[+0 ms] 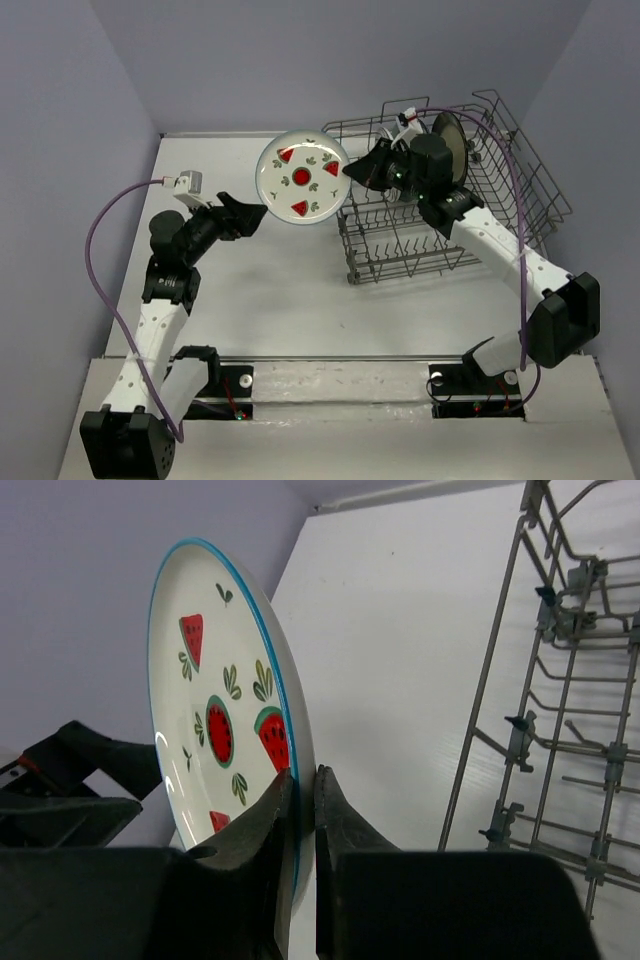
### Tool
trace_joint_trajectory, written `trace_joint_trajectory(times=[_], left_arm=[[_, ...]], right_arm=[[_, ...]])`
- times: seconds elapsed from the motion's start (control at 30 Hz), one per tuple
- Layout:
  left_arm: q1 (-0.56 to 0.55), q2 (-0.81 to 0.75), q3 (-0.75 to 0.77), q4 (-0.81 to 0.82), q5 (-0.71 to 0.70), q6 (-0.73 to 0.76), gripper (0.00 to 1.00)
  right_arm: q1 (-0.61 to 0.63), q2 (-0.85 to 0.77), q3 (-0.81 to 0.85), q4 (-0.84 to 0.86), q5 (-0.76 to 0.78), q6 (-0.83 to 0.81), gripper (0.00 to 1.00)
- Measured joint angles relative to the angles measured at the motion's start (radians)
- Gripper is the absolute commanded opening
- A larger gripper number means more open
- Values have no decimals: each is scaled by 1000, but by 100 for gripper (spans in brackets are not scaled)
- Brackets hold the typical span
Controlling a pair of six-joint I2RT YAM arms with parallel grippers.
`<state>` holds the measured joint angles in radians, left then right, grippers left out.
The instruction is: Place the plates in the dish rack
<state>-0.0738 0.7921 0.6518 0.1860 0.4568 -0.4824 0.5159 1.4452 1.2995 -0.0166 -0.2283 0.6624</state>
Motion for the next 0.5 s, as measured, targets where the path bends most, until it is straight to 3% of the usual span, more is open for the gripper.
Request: trace_joint_trajectory(times=[0.2, 0.3, 0.4, 0.5], left_arm=[[22, 51, -69, 185, 230, -141, 99], [22, 52, -74, 242, 280, -175, 99], [24, 60, -76, 280, 309, -198, 96], [26, 70, -82, 296, 325, -210, 87]], right_arm=[[3, 1, -53, 1, -87, 26, 7], [3, 1, -82, 14, -113, 38, 7], [0, 1, -121, 57, -142, 61, 7], [1, 1, -148, 106, -174, 81, 7]])
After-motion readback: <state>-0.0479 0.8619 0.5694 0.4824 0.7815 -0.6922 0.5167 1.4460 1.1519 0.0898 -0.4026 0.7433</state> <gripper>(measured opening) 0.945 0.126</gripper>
